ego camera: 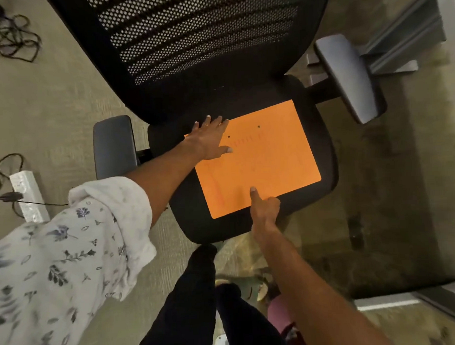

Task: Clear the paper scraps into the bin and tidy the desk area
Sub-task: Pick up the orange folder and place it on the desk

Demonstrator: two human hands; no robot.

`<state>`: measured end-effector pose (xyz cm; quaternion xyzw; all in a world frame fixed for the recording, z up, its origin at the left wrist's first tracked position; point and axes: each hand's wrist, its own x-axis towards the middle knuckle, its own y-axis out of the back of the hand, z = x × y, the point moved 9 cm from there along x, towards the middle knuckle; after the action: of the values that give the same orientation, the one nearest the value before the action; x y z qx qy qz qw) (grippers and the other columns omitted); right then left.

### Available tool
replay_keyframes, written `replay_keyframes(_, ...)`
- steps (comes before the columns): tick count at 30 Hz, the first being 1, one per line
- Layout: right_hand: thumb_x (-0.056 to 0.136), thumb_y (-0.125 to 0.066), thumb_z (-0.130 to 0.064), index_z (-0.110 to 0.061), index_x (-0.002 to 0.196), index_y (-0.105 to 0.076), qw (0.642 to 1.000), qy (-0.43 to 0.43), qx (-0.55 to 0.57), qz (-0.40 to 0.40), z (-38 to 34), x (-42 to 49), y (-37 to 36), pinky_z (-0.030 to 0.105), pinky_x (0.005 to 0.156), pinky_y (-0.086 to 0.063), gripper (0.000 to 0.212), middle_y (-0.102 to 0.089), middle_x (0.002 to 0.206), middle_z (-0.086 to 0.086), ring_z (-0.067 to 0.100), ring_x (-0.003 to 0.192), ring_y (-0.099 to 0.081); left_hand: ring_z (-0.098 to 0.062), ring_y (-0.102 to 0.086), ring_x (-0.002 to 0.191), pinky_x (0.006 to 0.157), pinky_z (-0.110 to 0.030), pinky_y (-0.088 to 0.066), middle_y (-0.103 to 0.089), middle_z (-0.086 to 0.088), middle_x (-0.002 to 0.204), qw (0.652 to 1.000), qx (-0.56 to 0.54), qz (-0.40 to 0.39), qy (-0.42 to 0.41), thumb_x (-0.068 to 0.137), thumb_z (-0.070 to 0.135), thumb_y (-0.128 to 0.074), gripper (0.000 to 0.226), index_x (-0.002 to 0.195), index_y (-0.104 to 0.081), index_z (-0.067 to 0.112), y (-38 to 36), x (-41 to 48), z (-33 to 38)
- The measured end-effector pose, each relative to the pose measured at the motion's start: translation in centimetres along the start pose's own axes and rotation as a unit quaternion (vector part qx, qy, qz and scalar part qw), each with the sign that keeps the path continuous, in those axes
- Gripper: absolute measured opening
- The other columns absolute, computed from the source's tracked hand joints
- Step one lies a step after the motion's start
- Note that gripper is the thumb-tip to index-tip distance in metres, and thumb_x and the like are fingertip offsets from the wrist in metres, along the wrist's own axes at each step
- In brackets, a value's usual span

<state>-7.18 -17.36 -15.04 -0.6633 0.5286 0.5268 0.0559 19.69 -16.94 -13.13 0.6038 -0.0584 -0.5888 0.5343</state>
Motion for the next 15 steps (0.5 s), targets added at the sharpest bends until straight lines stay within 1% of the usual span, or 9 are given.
replay_keyframes(2, 0.085, -0.077, -0.034, 0.006, 0.127, -0.049, 0.999, -0.023, 0.029, 0.027, 0.3, 0.6, -0.3, 0.031, 0.083, -0.047, 0.064, -0.057, 0.128, 0.018, 0.031, 0.11, -0.059, -0.033, -0.001, 0.155, 0.124, -0.057, -0.009, 0.0, -0.008, 0.169, 1.0, -0.016, -0.01, 0.018, 0.095, 0.052, -0.057, 0.095, 0.161, 0.002, 0.017, -0.4, 0.8, -1.4)
replay_keyframes(3, 0.084, -0.079, -0.034, 0.006, 0.13, -0.046, 0.998, -0.034, 0.038, 0.04, 0.5, 0.8, -0.3, 0.033, 0.086, -0.047, 0.068, -0.053, 0.132, 0.019, 0.033, 0.115, -0.057, -0.034, -0.006, 0.155, 0.124, -0.056, -0.012, -0.004, -0.009, 0.169, 0.999, -0.025, -0.013, 0.023, 0.095, 0.05, -0.059, 0.095, 0.161, 0.002, 0.017, -0.7, 1.0, -1.9)
replay_keyframes(5, 0.084, -0.079, -0.034, 0.005, 0.135, -0.038, 0.995, -0.062, 0.043, 0.058, 0.6, 0.8, -0.1, 0.039, 0.094, -0.044, 0.076, -0.044, 0.14, 0.019, 0.037, 0.125, -0.049, -0.035, -0.018, 0.151, 0.121, -0.055, -0.023, -0.016, -0.011, 0.166, 0.999, -0.038, -0.011, 0.026, 0.093, 0.049, -0.061, 0.095, 0.161, -0.001, 0.02, -1.5, 1.2, -2.5)
replay_keyframes(7, 0.083, -0.08, -0.035, 0.003, 0.137, -0.034, 0.993, -0.087, 0.049, 0.068, 0.9, 1.0, 0.0, 0.041, 0.096, -0.044, 0.08, -0.042, 0.143, 0.019, 0.038, 0.128, -0.046, -0.036, -0.026, 0.146, 0.116, -0.054, -0.032, -0.025, -0.013, 0.16, 0.998, -0.049, 0.004, 0.038, 0.095, 0.047, -0.06, 0.088, 0.161, -0.008, 0.023, -1.9, 1.5, -3.1)
replay_keyframes(9, 0.082, -0.081, -0.033, 0.001, 0.138, -0.032, 0.99, -0.094, 0.067, 0.078, 1.2, 1.1, 0.2, 0.042, 0.096, -0.045, 0.081, -0.045, 0.141, 0.019, 0.037, 0.126, -0.049, -0.034, -0.039, 0.139, 0.111, -0.05, -0.039, -0.036, -0.013, 0.154, 0.994, -0.101, 0.005, 0.039, 0.099, 0.045, -0.054, 0.07, 0.158, -0.023, 0.025, -2.3, 1.6, -3.8)
replay_keyframes(11, 0.083, -0.08, -0.031, -0.001, 0.142, -0.028, 0.988, -0.099, 0.086, 0.08, 1.3, 1.1, 0.6, 0.043, 0.098, -0.046, 0.085, -0.047, 0.14, 0.019, 0.037, 0.125, -0.051, -0.027, -0.052, 0.127, 0.105, -0.046, -0.045, -0.052, -0.007, 0.143, 0.984, -0.175, -0.01, 0.037, 0.102, 0.04, -0.052, 0.048, 0.147, -0.045, 0.025, -2.6, 1.5, -4.3)
replay_keyframes(13, 0.082, -0.081, -0.031, -0.002, 0.144, -0.029, 0.988, -0.099, 0.095, 0.075, 1.5, 1.3, 1.3, 0.043, 0.099, -0.047, 0.086, -0.05, 0.136, 0.018, 0.036, 0.122, -0.053, -0.023, -0.058, 0.119, 0.102, -0.046, -0.048, -0.061, -0.003, 0.132, 0.971, -0.232, -0.034, 0.039, 0.101, 0.04, -0.053, 0.04, 0.138, -0.055, 0.024, -2.7, 1.0, -4.3)
replay_keyframes(15, 0.081, -0.082, -0.03, -0.004, 0.138, -0.039, 0.987, -0.089, 0.116, 0.065, 1.5, 0.9, 2.1, 0.046, 0.097, -0.05, 0.077, -0.056, 0.124, 0.012, 0.032, 0.111, -0.058, -0.021, -0.062, 0.116, 0.103, -0.048, -0.049, -0.065, -0.002, 0.128, 0.95, -0.304, -0.067, 0.038, 0.1, 0.039, -0.055, 0.038, 0.134, -0.058, 0.023, -2.5, 0.1, -3.8)
